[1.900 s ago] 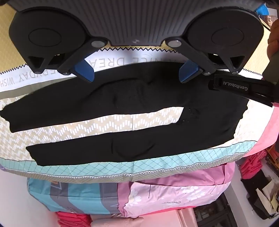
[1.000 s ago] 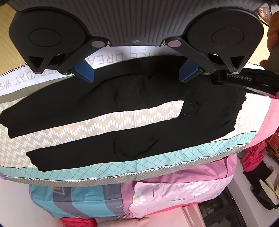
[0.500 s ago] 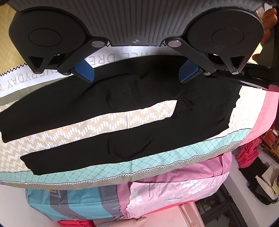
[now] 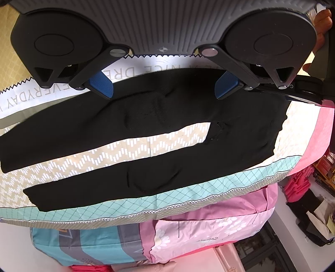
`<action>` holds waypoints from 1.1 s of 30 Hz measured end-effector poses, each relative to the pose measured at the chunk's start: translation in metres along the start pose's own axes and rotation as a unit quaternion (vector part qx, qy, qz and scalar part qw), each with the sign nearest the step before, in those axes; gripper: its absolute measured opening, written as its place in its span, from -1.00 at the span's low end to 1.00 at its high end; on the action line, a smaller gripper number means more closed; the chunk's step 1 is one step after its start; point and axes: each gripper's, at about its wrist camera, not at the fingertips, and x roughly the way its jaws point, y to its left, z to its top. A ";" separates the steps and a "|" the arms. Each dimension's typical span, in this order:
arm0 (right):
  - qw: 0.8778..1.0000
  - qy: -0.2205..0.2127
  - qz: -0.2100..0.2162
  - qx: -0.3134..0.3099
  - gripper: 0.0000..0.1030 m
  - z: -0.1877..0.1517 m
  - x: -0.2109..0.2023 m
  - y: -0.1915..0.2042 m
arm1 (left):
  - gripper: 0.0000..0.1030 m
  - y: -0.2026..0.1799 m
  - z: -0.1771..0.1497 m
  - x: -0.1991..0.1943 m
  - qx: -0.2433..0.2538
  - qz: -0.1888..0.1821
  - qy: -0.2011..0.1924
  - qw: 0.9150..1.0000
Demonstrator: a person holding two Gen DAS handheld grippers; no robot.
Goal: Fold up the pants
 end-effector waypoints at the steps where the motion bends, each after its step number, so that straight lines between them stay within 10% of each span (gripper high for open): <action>1: 1.000 0.000 0.000 0.000 1.00 0.000 0.000 0.000 | 1.00 0.001 -0.001 0.000 0.000 0.000 0.000 1.000; 33: 1.000 0.002 -0.003 0.004 1.00 -0.004 0.002 0.002 | 1.00 0.001 -0.005 -0.002 0.005 0.006 -0.010 1.000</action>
